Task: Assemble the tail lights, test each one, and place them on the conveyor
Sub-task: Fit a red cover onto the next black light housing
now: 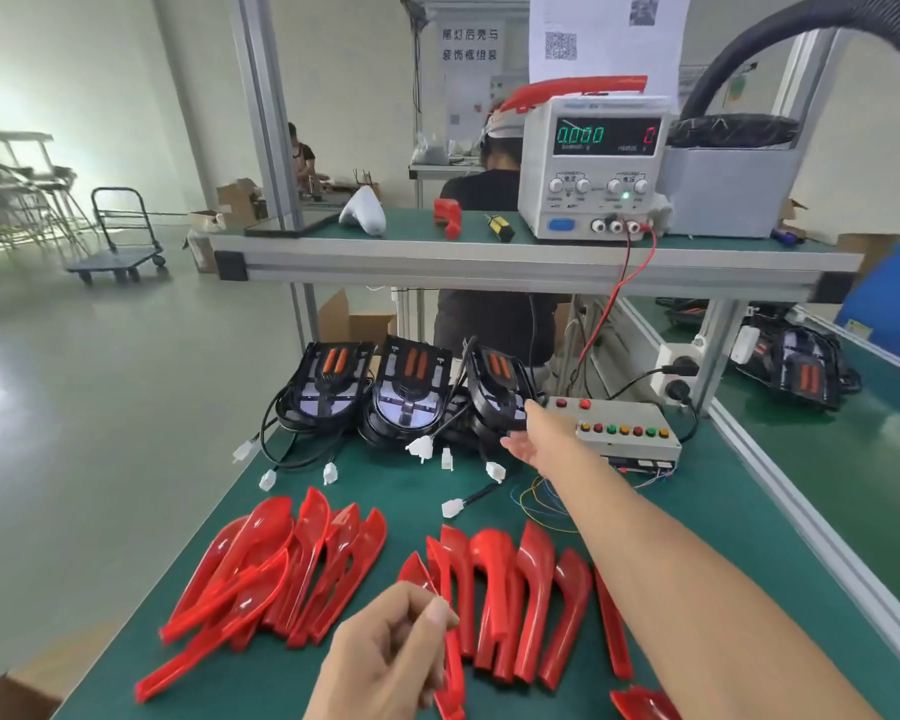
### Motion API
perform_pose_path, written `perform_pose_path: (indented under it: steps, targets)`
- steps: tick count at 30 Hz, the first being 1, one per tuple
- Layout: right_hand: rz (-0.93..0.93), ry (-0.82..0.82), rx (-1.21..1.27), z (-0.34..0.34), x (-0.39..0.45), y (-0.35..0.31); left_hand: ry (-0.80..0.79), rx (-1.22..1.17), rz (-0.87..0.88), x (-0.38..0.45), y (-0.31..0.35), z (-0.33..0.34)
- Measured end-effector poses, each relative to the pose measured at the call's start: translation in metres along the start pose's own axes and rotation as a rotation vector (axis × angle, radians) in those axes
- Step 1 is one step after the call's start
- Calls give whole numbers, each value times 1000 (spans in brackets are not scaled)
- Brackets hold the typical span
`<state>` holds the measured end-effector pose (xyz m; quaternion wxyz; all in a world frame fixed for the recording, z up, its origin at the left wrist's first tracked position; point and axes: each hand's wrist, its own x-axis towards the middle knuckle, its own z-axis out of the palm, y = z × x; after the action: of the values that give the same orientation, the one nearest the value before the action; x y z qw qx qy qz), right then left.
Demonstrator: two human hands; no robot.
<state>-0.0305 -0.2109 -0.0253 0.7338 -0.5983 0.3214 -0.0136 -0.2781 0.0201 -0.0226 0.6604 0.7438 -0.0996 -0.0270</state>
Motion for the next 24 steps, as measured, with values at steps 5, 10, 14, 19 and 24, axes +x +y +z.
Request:
perform_pose_path:
  steps: [5, 10, 14, 19, 24]
  targets:
    - [-14, 71, -5, 2, 12, 2, 29, 68, -14, -4, -12, -5]
    - [-55, 60, 45, 0, 15, 5, 55, 109, -26, -5, -22, 2]
    - [-90, 66, 123, -1, 8, 4, 45, 93, -19, -5, -22, 1]
    - [-190, 118, 114, -11, -8, 6, 16, 39, -19, 0, -16, -2]
    - [-401, 117, 56, -32, -36, 22, 50, 67, 16, 33, -7, -2]
